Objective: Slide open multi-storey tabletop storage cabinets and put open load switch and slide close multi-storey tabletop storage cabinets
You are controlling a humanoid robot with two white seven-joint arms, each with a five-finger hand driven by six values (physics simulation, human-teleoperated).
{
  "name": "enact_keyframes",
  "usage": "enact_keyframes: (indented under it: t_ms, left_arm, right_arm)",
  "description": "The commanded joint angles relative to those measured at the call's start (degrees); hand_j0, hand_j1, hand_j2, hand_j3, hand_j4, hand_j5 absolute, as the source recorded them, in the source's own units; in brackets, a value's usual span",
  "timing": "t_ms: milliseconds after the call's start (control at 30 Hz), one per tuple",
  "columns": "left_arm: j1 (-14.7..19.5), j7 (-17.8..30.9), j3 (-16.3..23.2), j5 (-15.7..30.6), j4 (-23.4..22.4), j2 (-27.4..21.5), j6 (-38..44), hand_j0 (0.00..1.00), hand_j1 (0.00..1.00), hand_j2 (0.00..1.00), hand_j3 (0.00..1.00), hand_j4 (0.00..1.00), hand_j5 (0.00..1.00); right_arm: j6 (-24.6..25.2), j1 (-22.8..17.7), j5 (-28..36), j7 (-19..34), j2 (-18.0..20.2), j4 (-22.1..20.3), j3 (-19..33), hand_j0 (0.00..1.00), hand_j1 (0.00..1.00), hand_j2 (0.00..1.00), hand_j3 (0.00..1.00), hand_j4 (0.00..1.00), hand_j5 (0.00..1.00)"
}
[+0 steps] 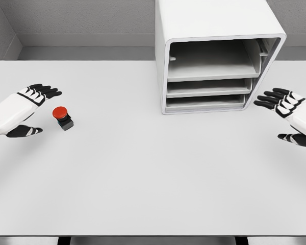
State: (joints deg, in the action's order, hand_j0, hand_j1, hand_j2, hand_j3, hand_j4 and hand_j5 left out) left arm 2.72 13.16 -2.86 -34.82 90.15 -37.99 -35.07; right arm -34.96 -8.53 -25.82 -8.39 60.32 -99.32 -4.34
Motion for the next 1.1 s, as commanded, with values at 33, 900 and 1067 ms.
enact_keyframes:
  t_ms: [33,900,1067]
  left_arm:
    - [0.1,0.5,-0.2,0.4,-0.2,0.0,0.1,1.0,1.0,1.0,1.0,1.0,1.0]
    - [15.6,21.8,12.4,7.0,-7.4,-2.1,0.1,1.0,1.0,1.0,1.0,1.0,1.0]
    - [16.9,21.8,14.7,7.0,-7.9,-4.5,0.1,1.0,1.0,1.0,1.0,1.0,1.0]
  right_arm:
    - [0.0,0.1,0.1,0.0,0.2,-1.0,-0.4,1.0,1.0,1.0,1.0,1.0,1.0]
    - [0.0,17.3,-1.8,2.1,-4.8,-0.9,-13.6,0.79,0.79,0.79,0.79,0.79,0.79]
    - [0.0,18.1,-0.6,6.9,-8.7,-0.8,-13.9,0.79,0.79,0.79,0.79,0.79,0.79]
